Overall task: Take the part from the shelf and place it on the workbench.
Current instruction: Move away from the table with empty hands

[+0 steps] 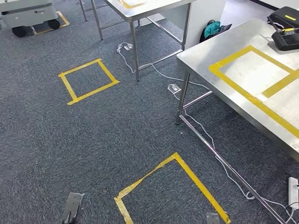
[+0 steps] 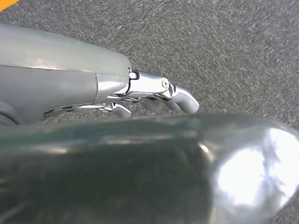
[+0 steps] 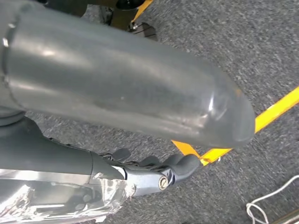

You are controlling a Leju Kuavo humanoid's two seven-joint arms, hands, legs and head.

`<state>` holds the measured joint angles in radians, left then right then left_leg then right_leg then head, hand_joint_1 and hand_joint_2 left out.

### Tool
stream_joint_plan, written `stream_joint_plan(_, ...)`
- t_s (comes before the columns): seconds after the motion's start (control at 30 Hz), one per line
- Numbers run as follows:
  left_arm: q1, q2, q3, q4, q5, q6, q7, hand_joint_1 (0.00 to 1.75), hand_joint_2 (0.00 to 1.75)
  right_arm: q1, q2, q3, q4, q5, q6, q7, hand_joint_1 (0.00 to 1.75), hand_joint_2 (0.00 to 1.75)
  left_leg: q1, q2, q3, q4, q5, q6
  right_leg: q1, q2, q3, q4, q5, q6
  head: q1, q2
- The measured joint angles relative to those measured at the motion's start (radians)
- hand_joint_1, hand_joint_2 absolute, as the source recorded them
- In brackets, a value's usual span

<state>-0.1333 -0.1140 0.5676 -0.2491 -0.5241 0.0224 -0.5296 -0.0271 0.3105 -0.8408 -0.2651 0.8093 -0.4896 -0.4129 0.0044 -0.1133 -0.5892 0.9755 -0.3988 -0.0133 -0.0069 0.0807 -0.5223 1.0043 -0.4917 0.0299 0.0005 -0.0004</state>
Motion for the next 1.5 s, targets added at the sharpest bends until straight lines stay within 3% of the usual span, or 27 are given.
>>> stream_joint_plan(0.07, 0.012, -0.005, 0.0, 0.0, -0.009, 0.005, -0.015, 0.0, 0.0, 0.007, 0.001, -0.008, 0.0, -0.005, -0.002, 0.0, 0.0, 0.0, 0.005, -0.013, -0.007, -0.001, 0.005, -0.013, 0.003, -0.021, 0.003, -0.002, 0.008, -0.012, 0.001, 0.0)
stream_joint_plan(0.13, 0.024, -0.012, 0.0, 0.0, -0.019, 0.008, -0.028, 0.0, 0.0, 0.015, 0.003, -0.018, -0.002, -0.01, -0.003, -0.001, 0.0, 0.0, 0.002, 0.021, -0.03, 0.038, -0.023, -0.022, 0.0, -0.046, 0.003, -0.008, 0.016, -0.025, -0.006, 0.0)
stream_joint_plan(0.2, 0.027, -0.023, 0.0, 0.0, -0.026, 0.012, -0.037, 0.0, 0.0, 0.024, 0.005, -0.029, -0.005, -0.011, -0.002, -0.001, 0.0, 0.0, 0.0, 0.078, -0.088, 0.161, -0.093, -0.028, 0.0, -0.078, 0.001, -0.012, 0.018, -0.032, -0.013, 0.0)
stream_joint_plan(0.23, 0.028, -0.028, 0.0, 0.0, -0.028, 0.013, -0.04, 0.0, 0.0, 0.029, 0.006, -0.034, -0.006, -0.011, -0.002, -0.002, 0.0, 0.0, 0.001, 0.093, -0.121, 0.232, -0.123, -0.031, 0.001, -0.095, 0.0, -0.012, 0.018, -0.033, -0.014, 0.0)
stream_joint_plan(0.3, 0.034, -0.035, 0.0, 0.0, -0.029, 0.015, -0.041, 0.0, 0.0, 0.034, 0.006, -0.042, -0.009, -0.01, 0.0, -0.002, 0.0, 0.0, 0.005, 0.104, -0.146, 0.298, -0.136, -0.035, 0.002, -0.126, -0.002, -0.012, 0.017, -0.034, -0.014, 0.0)
stream_joint_plan(0.37, 0.039, -0.036, 0.0, 0.0, -0.031, 0.014, -0.043, 0.0, 0.0, 0.034, 0.007, -0.047, -0.012, -0.011, 0.0, -0.003, 0.0, 0.0, 0.008, 0.123, -0.092, 0.209, -0.084, -0.037, 0.0, -0.151, 0.0, -0.012, 0.015, -0.03, -0.014, 0.0)
stream_joint_plan(0.43, 0.038, -0.043, 0.0, 0.0, -0.039, 0.016, -0.055, 0.0, 0.0, 0.038, 0.008, -0.057, -0.019, -0.021, 0.008, -0.012, 0.0, 0.0, 0.007, 0.171, -0.01, 0.071, -0.038, -0.034, 0.004, -0.173, 0.0, -0.008, 0.008, -0.019, -0.015, 0.0)
stream_joint_plan(0.47, 0.037, -0.049, 0.0, 0.0, -0.045, 0.02, -0.066, 0.0, 0.0, 0.042, 0.009, -0.065, -0.025, -0.028, 0.017, -0.02, 0.0, 0.0, 0.005, 0.186, 0.015, 0.028, -0.029, -0.028, 0.007, -0.183, 0.0, -0.007, 0.004, -0.012, -0.015, 0.0)
stream_joint_plan(0.5, 0.039, -0.055, 0.0, 0.0, -0.049, 0.027, -0.077, 0.0, 0.0, 0.047, 0.009, -0.074, -0.032, -0.035, 0.03, -0.029, 0.0, 0.0, 0.002, 0.189, 0.023, 0.011, -0.03, -0.021, 0.009, -0.194, 0.0, -0.006, 0.0, -0.005, -0.015, 0.0)
stream_joint_plan(0.57, 0.049, -0.067, 0.0, 0.0, -0.053, 0.041, -0.093, 0.0, 0.0, 0.056, 0.009, -0.09, -0.048, -0.037, 0.058, -0.04, 0.0, 0.0, 0.0, 0.162, 0.019, 0.007, -0.029, -0.003, 0.007, -0.213, 0.011, -0.007, -0.004, 0.004, -0.013, 0.0)
stream_joint_plan(0.63, 0.061, -0.076, 0.0, 0.0, -0.053, 0.053, -0.101, 0.0, 0.0, 0.061, 0.009, -0.102, -0.061, -0.025, 0.078, -0.042, 0.0, 0.0, 0.001, 0.14, 0.018, 0.006, -0.025, 0.01, 0.001, -0.178, 0.004, 0.024, -0.031, 0.012, -0.009, 0.0)
stream_joint_plan(0.7, 0.063, -0.087, 0.002, 0.0, -0.047, 0.068, -0.103, 0.0, 0.0, 0.065, 0.009, -0.112, -0.068, -0.002, 0.088, -0.039, 0.0, 0.0, 0.002, 0.118, 0.015, 0.005, -0.022, 0.02, -0.001, -0.114, -0.047, 0.137, -0.093, 0.017, -0.004, 0.0)
stream_joint_plan(0.77, 0.058, -0.1, 0.008, 0.0, -0.035, 0.089, -0.094, 0.0, 0.0, 0.065, 0.009, -0.12, -0.069, 0.027, 0.09, -0.029, 0.0, 0.0, 0.0, 0.089, 0.012, 0.005, -0.02, 0.026, 0.001, -0.087, -0.112, 0.266, -0.137, 0.015, -0.002, 0.0)
stream_joint_plan(0.8, 0.056, -0.107, 0.012, 0.0, -0.031, 0.097, -0.089, 0.0, 0.0, 0.064, 0.009, -0.122, -0.069, 0.038, 0.09, -0.024, 0.0, 0.0, -0.002, 0.073, 0.011, 0.005, -0.019, 0.027, 0.003, -0.083, -0.128, 0.289, -0.133, 0.011, -0.001, 0.0)
stream_joint_plan(0.83, 0.054, -0.112, 0.016, 0.0, -0.028, 0.103, -0.085, 0.0, 0.0, 0.061, 0.009, -0.123, -0.069, 0.046, 0.089, -0.02, 0.0, 0.0, -0.003, 0.058, 0.011, 0.005, -0.018, 0.028, 0.005, -0.079, -0.124, 0.27, -0.109, 0.007, -0.001, 0.0)
stream_joint_plan(0.87, 0.052, -0.116, 0.019, 0.0, -0.027, 0.105, -0.084, 0.0, 0.0, 0.059, 0.009, -0.124, -0.069, 0.05, 0.089, -0.018, 0.0, 0.0, -0.004, 0.042, 0.012, 0.005, -0.017, 0.027, 0.006, -0.07, -0.101, 0.212, -0.07, 0.001, -0.001, 0.0)
stream_joint_plan(0.93, 0.048, -0.125, 0.023, 0.0, -0.026, 0.108, -0.084, 0.0, 0.0, 0.055, 0.008, -0.127, -0.069, 0.053, 0.088, -0.016, 0.0, 0.0, -0.005, 0.014, 0.01, 0.006, -0.014, 0.024, 0.006, -0.02, -0.04, 0.071, -0.007, -0.01, -0.002, 0.0)
stream_joint_plan(1.0, 0.043, -0.13, 0.026, 0.0, -0.019, 0.111, -0.083, 0.0, 0.0, 0.052, 0.008, -0.13, -0.069, 0.06, 0.088, -0.015, 0.0, 0.0, -0.002, -0.009, 0.003, 0.007, -0.009, 0.015, 0.007, 0.015, -0.01, 0.002, 0.009, -0.013, -0.003, 0.0)
stream_joint_plan(1.07, 0.04, -0.135, 0.034, 0.0, -0.002, 0.121, -0.074, 0.0, 0.0, 0.047, 0.006, -0.134, -0.068, 0.079, 0.09, -0.018, 0.0, 0.0, 0.004, -0.028, -0.006, 0.004, -0.001, 0.002, 0.009, 0.0, -0.004, -0.008, 0.014, -0.016, -0.003, 0.0)
stream_joint_plan(1.13, 0.034, -0.141, 0.045, 0.0, 0.021, 0.139, -0.059, 0.0, 0.0, 0.039, 0.002, -0.135, -0.064, 0.104, 0.094, -0.021, 0.0, 0.0, 0.003, 0.009, -0.021, 0.023, -0.015, -0.007, 0.008, -0.026, 0.003, -0.023, 0.026, -0.025, -0.005, 0.0)
stream_joint_plan(1.2, 0.016, -0.15, 0.056, 0.0, 0.043, 0.162, -0.046, 0.0, 0.0, 0.028, -0.005, -0.135, -0.053, 0.13, 0.098, -0.019, 0.0, 0.0, 0.0, 0.073, -0.07, 0.118, -0.073, -0.014, 0.006, -0.06, 0.006, -0.033, 0.032, -0.03, -0.008, 0.0)
stream_joint_plan(1.27, -0.003, -0.158, 0.066, 0.0, 0.058, 0.181, -0.037, 0.0, 0.0, 0.017, -0.013, -0.134, -0.041, 0.147, 0.102, -0.01, 0.0, 0.0, 0.003, 0.096, -0.133, 0.247, -0.127, -0.022, 0.006, -0.095, 0.006, -0.033, 0.03, -0.032, -0.009, 0.0)
stream_joint_plan(1.3, -0.008, -0.161, 0.07, 0.0, 0.062, 0.186, -0.034, 0.0, 0.0, 0.01, -0.017, -0.134, -0.036, 0.151, 0.103, -0.007, 0.0, 0.0, 0.007, 0.1, -0.148, 0.279, -0.13, -0.027, 0.005, -0.112, 0.006, -0.033, 0.028, -0.031, -0.009, 0.0)
stream_joint_plan(1.33, -0.01, -0.163, 0.073, 0.0, 0.064, 0.188, -0.032, 0.0, 0.0, 0.004, -0.019, -0.134, -0.032, 0.153, 0.103, -0.005, 0.0, 0.0, 0.011, 0.105, -0.143, 0.273, -0.115, -0.031, 0.003, -0.126, 0.006, -0.032, 0.026, -0.028, -0.009, 0.0)
stream_joint_plan(1.37, -0.011, -0.164, 0.075, 0.0, 0.064, 0.189, -0.032, 0.0, 0.0, -0.001, -0.021, -0.134, -0.029, 0.154, 0.103, -0.004, 0.0, 0.0, 0.015, 0.114, -0.117, 0.228, -0.086, -0.036, 0.0, -0.14, 0.008, -0.031, 0.024, -0.024, -0.009, 0.0)
stream_joint_plan(1.43, -0.015, -0.168, 0.076, 0.0, 0.065, 0.189, -0.032, 0.0, 0.0, -0.007, -0.026, -0.133, -0.023, 0.156, 0.103, -0.003, 0.0, 0.0, 0.019, 0.16, -0.043, 0.096, -0.03, -0.045, 0.0, -0.163, 0.008, -0.021, 0.013, -0.009, -0.012, 0.0)
stream_joint_plan(1.5, -0.021, -0.174, 0.077, 0.0, 0.069, 0.192, -0.034, 0.0, 0.0, -0.009, -0.031, -0.133, -0.018, 0.162, 0.104, -0.003, 0.0, 0.0, 0.016, 0.187, -0.005, 0.026, -0.018, -0.033, 0.004, -0.182, 0.007, -0.011, 0.0, 0.005, -0.01, 0.0)
